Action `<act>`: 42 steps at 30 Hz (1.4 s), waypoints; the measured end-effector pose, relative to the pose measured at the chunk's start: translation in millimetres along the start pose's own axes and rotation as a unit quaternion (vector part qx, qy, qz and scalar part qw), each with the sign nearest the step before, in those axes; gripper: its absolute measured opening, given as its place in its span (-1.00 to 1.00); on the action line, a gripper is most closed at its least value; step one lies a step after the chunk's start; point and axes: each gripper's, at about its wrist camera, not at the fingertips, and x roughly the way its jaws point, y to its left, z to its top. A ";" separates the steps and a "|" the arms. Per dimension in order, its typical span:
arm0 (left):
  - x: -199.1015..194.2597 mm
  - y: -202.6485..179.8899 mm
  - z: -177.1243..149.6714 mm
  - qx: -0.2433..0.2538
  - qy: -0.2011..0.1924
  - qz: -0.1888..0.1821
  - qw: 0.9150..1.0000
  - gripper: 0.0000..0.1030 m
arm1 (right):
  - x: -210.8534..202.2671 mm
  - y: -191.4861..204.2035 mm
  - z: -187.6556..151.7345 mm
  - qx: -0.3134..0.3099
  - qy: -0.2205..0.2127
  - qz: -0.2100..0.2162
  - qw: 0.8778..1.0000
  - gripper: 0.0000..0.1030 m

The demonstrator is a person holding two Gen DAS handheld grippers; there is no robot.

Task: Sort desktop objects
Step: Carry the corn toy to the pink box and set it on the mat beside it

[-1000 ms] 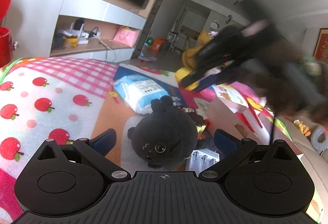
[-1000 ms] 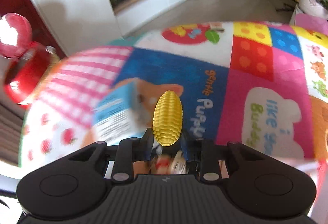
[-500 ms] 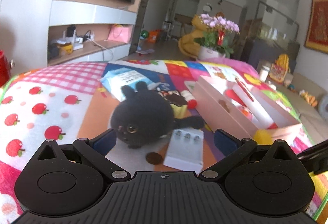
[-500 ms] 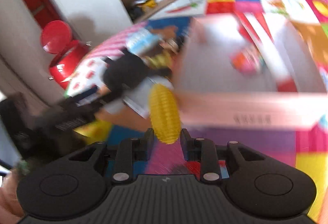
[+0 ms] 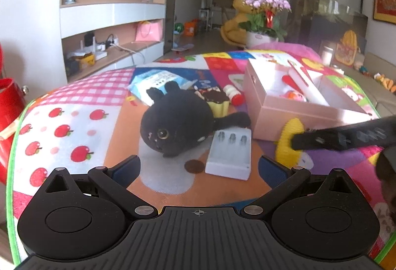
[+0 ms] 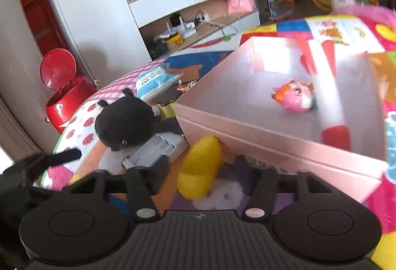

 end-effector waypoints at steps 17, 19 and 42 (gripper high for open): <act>19.5 -22.6 -0.4 0.043 0.018 -0.037 0.998 1.00 | -15.8 -46.0 4.4 0.027 -0.058 -0.128 0.990 0.47; 22.5 -24.2 2.1 0.058 0.013 -0.037 0.998 1.00 | -14.4 -39.9 3.5 0.029 -0.060 -0.102 0.993 0.47; 19.1 -5.4 0.9 0.022 0.007 -0.067 0.997 1.00 | -28.6 -124.1 19.7 0.256 -0.164 -0.088 0.949 1.00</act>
